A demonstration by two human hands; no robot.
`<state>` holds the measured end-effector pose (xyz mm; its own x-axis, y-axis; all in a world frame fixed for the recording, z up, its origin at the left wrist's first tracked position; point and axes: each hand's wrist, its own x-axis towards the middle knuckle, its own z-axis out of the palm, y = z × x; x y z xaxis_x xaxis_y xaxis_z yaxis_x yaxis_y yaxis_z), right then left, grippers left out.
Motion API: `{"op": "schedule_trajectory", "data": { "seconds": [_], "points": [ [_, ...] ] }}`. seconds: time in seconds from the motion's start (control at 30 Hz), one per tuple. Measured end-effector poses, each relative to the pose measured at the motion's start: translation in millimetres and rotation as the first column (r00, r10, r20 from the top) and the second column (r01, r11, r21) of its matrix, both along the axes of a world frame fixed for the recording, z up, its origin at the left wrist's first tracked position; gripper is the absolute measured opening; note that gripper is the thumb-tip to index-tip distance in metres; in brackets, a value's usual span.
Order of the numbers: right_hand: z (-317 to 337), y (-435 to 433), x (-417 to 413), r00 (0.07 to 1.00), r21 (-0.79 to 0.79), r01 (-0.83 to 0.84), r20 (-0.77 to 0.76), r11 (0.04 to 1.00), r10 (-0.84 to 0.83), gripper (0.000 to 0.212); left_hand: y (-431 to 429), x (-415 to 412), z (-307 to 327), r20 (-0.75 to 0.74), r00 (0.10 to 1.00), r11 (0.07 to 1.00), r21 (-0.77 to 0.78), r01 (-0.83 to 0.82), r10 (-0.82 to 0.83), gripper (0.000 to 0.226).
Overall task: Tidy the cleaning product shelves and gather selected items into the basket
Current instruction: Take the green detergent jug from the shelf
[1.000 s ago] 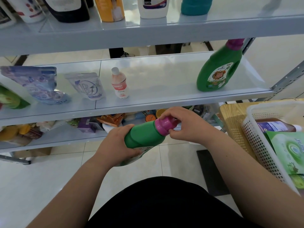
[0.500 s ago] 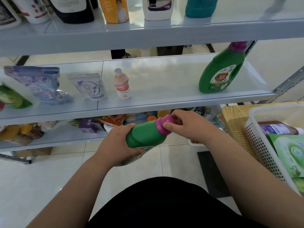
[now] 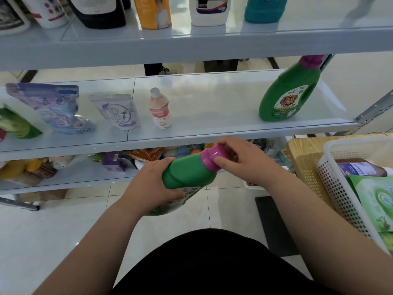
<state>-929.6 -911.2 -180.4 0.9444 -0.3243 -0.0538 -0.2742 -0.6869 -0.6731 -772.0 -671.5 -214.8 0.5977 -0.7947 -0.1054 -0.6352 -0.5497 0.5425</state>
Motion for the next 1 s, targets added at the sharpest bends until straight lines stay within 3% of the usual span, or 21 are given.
{"op": "schedule_trajectory", "data": {
  "seconds": [0.1, 0.2, 0.27, 0.37, 0.47, 0.53, 0.63, 0.7, 0.8, 0.9, 1.0],
  "points": [
    [2, -2, 0, 0.998, -0.07, 0.039, -0.047, 0.997, -0.042, 0.052, -1, -3, 1, 0.042, 0.999, 0.999, 0.007, 0.035, -0.035, 0.088],
    [-1, 2, -4, 0.999, -0.057, -0.047, 0.02, 0.997, 0.048, 0.047, -2, -3, 4, 0.051, 0.997, 0.998, 0.006, 0.055, -0.055, 0.095],
    [0, 8, 0, 0.999, -0.102, -0.003, 0.038, 0.995, 0.007, 0.044, -4, -3, 5, 0.06, 0.997, 0.998, 0.012, 0.055, -0.056, 0.097],
    [3, 7, 9, 0.988, -0.199, 0.094, -0.104, 0.975, -0.116, 0.065, -4, -6, 3, 0.143, 0.988, 0.998, 0.01, 0.058, -0.059, 0.093],
    [0, 4, 5, 0.998, 0.035, 0.0, -0.069, 0.999, 0.002, 0.037, -1, -1, 5, 0.124, 0.992, 0.999, 0.004, 0.036, -0.036, 0.09],
    [1, 3, 3, 0.998, 0.057, -0.059, -0.002, 0.997, 0.059, 0.035, 2, 4, 6, 0.071, 0.997, 1.0, 0.001, 0.012, -0.012, 0.091],
    [2, 3, 8, 0.996, -0.124, -0.009, -0.091, 0.992, -0.002, 0.03, 2, 3, 6, 0.102, 0.995, 0.999, 0.027, 0.018, -0.02, 0.094],
    [1, 3, 10, 0.992, -0.127, -0.005, -0.127, 0.992, -0.011, 0.042, 2, 2, 4, 0.126, 0.992, 0.999, 0.036, 0.021, -0.026, 0.094],
    [1, 8, 6, 0.996, -0.184, -0.085, -0.003, 0.979, 0.086, 0.046, 3, 4, 6, 0.044, 0.998, 0.999, 0.014, 0.039, -0.04, 0.091],
    [0, 16, 10, 0.995, -0.307, -0.006, 0.094, 0.952, 0.037, 0.049, 2, 0, 10, -0.079, 0.996, 0.999, -0.018, 0.039, -0.04, 0.083],
    [-4, 22, 22, 0.992, -0.322, 0.125, 0.054, 0.938, -0.113, 0.042, -2, -8, 8, 0.054, 0.998, 1.0, -0.014, 0.012, -0.011, 0.08]
  ]
}}
